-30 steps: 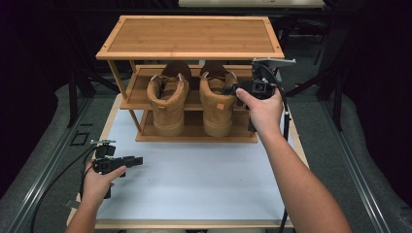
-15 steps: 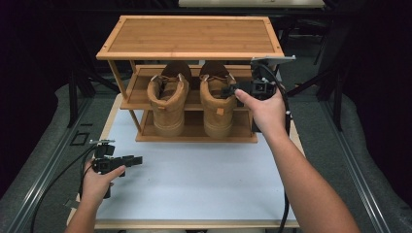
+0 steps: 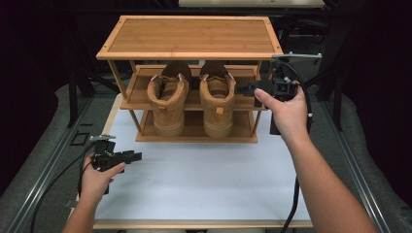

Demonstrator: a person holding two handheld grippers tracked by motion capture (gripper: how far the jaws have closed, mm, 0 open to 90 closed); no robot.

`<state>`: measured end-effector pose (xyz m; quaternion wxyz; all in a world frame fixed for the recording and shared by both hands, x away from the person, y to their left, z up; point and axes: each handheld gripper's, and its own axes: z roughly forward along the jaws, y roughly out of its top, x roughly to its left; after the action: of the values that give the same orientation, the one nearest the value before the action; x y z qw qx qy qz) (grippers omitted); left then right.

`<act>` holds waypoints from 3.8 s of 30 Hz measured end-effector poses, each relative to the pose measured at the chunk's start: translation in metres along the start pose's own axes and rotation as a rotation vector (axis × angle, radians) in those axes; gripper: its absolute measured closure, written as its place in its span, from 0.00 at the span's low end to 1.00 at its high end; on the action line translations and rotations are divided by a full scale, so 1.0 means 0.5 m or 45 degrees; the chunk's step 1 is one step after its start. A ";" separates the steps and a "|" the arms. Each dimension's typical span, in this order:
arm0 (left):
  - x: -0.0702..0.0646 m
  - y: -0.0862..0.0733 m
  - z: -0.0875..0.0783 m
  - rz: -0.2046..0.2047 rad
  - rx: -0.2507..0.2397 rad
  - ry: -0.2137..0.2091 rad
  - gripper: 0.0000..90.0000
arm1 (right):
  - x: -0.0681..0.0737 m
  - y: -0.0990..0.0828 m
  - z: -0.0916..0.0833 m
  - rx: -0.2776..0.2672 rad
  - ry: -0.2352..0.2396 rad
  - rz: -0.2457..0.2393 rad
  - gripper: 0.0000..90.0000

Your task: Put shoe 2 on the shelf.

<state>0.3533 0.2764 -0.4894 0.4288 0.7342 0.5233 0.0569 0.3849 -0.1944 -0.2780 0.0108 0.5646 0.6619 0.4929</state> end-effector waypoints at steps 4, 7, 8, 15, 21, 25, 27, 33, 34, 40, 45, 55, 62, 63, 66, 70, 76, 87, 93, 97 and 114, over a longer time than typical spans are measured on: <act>-0.027 0.045 -0.021 0.092 -0.044 0.022 0.72 | -0.025 -0.009 -0.010 -0.068 -0.011 -0.011 0.65; -0.046 0.086 -0.035 0.135 -0.086 0.011 0.79 | -0.049 -0.017 0.001 -0.058 -0.016 -0.039 0.67; -0.051 0.096 -0.038 0.140 -0.096 0.007 0.81 | -0.058 -0.020 0.008 -0.044 -0.018 -0.046 0.69; -0.087 0.167 -0.029 0.180 -0.167 -0.017 0.96 | -0.097 -0.040 0.054 -0.030 -0.042 -0.043 0.86; -0.103 0.234 0.014 0.182 -0.255 0.048 1.00 | -0.126 -0.060 0.131 -0.048 -0.088 -0.026 0.95; -0.111 0.252 0.041 0.190 -0.262 0.089 1.00 | -0.134 -0.075 0.178 -0.061 -0.131 -0.020 0.98; -0.107 0.256 0.046 0.166 -0.263 0.088 1.00 | -0.136 -0.077 0.184 -0.072 -0.137 -0.014 1.00; -0.103 0.259 0.049 0.086 -0.270 0.055 1.00 | -0.149 -0.079 0.192 -0.094 -0.071 0.044 1.00; -0.103 0.259 0.049 0.085 -0.271 0.059 1.00 | -0.147 -0.079 0.193 -0.087 -0.081 0.043 1.00; -0.109 0.263 0.052 0.097 -0.257 0.043 1.00 | -0.142 -0.078 0.196 -0.097 -0.096 0.043 1.00; -0.136 0.269 0.065 0.114 -0.226 -0.026 1.00 | -0.140 -0.079 0.202 -0.092 -0.048 0.078 1.00; -0.135 0.266 0.069 0.092 -0.225 -0.012 1.00 | -0.116 -0.103 0.212 -0.106 -0.046 0.094 1.00; -0.131 0.265 0.068 0.084 -0.219 -0.027 1.00 | -0.123 -0.096 0.212 -0.090 -0.020 0.094 1.00; -0.131 0.265 0.068 0.086 -0.215 -0.027 1.00 | -0.122 -0.095 0.211 -0.085 -0.026 0.087 1.00; -0.132 0.265 0.067 0.095 -0.210 -0.025 1.00 | -0.119 -0.090 0.207 -0.046 -0.059 0.069 1.00; -0.130 0.262 0.059 0.099 -0.200 -0.065 1.00 | -0.116 -0.090 0.206 -0.052 -0.061 0.051 1.00; -0.138 0.214 0.021 0.156 -0.186 -0.093 1.00 | -0.097 -0.124 0.169 -0.024 -0.036 -0.038 0.98; -0.137 0.134 0.016 0.204 -0.083 -0.118 1.00 | -0.100 -0.215 0.153 0.112 -0.019 -0.103 1.00; -0.161 0.116 0.038 0.237 -0.040 -0.160 1.00 | -0.091 -0.237 0.181 0.159 0.008 -0.113 1.00; -0.173 0.116 0.043 0.255 -0.030 -0.175 1.00 | -0.073 -0.245 0.186 0.156 0.034 -0.136 1.00; -0.203 0.161 0.003 0.251 -0.108 -0.205 1.00 | -0.042 -0.209 0.153 0.079 0.082 -0.119 1.00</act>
<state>0.3668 0.1860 -0.3977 0.4925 0.7654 0.4096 0.0616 0.3591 -0.1483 -0.3983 -0.0050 0.5169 0.7026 0.4890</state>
